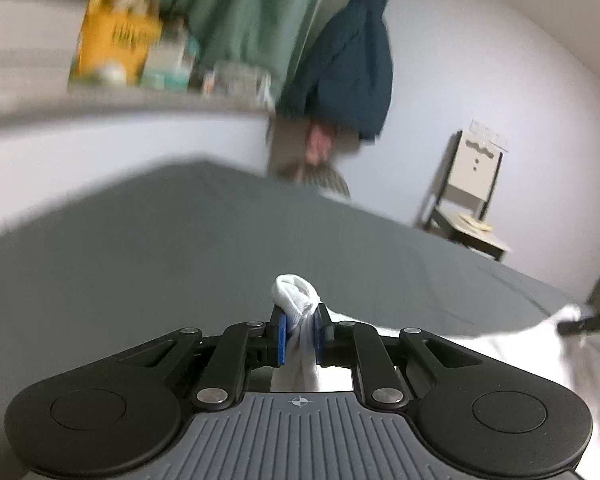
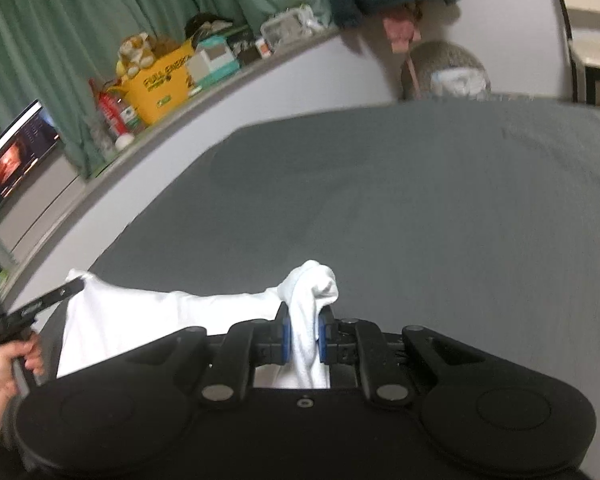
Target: Fold clothes
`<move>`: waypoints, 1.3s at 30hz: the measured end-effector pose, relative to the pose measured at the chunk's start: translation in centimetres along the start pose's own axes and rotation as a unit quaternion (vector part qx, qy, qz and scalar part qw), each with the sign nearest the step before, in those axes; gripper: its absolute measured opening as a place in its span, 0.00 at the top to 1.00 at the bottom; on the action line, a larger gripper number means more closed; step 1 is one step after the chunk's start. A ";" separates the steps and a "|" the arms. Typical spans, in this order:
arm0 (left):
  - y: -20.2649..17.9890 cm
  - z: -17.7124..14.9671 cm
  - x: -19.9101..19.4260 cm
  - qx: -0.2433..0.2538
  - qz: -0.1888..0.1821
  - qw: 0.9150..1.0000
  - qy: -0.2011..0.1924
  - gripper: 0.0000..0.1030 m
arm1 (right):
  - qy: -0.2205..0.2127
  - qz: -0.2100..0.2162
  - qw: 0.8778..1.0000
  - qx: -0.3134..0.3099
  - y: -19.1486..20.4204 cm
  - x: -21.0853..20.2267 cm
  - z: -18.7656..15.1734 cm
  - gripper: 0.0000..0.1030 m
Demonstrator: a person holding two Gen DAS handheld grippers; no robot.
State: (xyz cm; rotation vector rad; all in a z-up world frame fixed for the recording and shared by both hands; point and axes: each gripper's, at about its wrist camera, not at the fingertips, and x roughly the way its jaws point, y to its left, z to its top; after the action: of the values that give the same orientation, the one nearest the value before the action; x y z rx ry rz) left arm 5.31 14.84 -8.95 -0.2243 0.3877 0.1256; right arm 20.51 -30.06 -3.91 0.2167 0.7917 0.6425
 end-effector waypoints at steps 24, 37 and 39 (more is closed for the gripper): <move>-0.9 3.7 -9.9 0.189 -0.093 0.977 -0.026 0.87 | 0.032 -0.011 0.984 -0.173 5.3 -7.6 -2.8 0.88; -6.9 -3.9 -17.9 0.466 -0.069 0.876 0.099 0.80 | 0.138 -0.098 0.904 -0.393 8.9 -9.9 -16.3 0.58; -7.8 -4.7 -18.4 0.504 -0.045 0.855 0.111 0.79 | 0.127 -0.126 0.877 -0.446 9.7 -9.9 -17.2 0.45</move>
State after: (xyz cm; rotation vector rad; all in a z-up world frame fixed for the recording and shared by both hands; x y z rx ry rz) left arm -12.02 4.66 -4.58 0.7947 0.6252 -0.2081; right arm -1.48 -29.36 -6.01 -0.8209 0.6839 0.7337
